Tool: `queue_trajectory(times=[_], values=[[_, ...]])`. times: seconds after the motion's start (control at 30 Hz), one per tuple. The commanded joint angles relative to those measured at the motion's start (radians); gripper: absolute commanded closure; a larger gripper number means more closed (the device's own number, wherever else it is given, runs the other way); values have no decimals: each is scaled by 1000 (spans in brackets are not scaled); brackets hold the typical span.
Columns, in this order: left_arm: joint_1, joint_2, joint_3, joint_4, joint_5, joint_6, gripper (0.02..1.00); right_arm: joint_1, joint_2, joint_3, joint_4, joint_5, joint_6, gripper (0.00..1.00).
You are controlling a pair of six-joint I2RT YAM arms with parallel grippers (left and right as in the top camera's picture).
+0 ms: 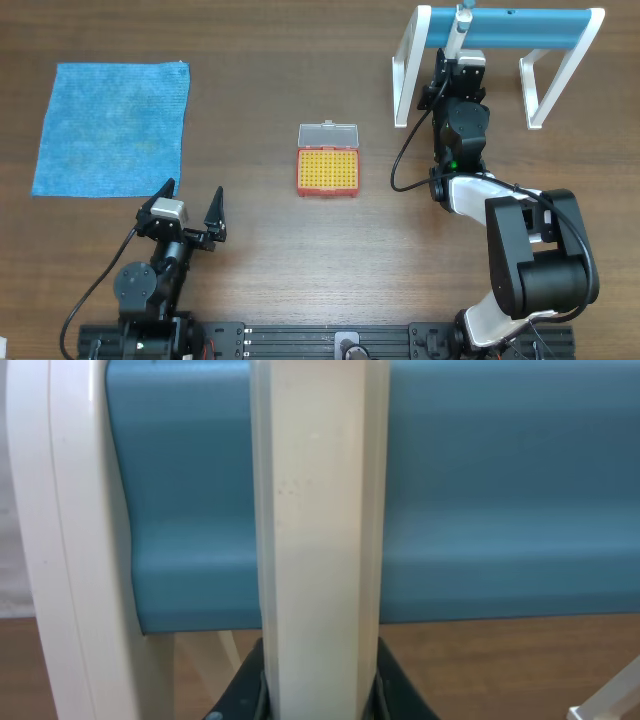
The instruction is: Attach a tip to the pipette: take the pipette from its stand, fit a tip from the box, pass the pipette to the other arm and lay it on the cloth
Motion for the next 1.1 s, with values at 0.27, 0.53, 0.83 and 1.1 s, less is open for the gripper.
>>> queue_trajectory(times=[0.27, 0.53, 0.83, 1.1], values=[[-2, -7, -2, -7, 1, 2, 172, 5, -59, 17, -60, 10, 0, 921], [-2, -7, -2, -7, 1, 2, 172, 5, -118, 17, -119, 9, 0, 921], [-2, -7, -2, -7, 1, 2, 172, 11, -129, 15, -105, 9, -9, 921], [-2, -7, -2, -7, 1, 2, 172, 102, -267, -95, -119, 8, -68, 919]])
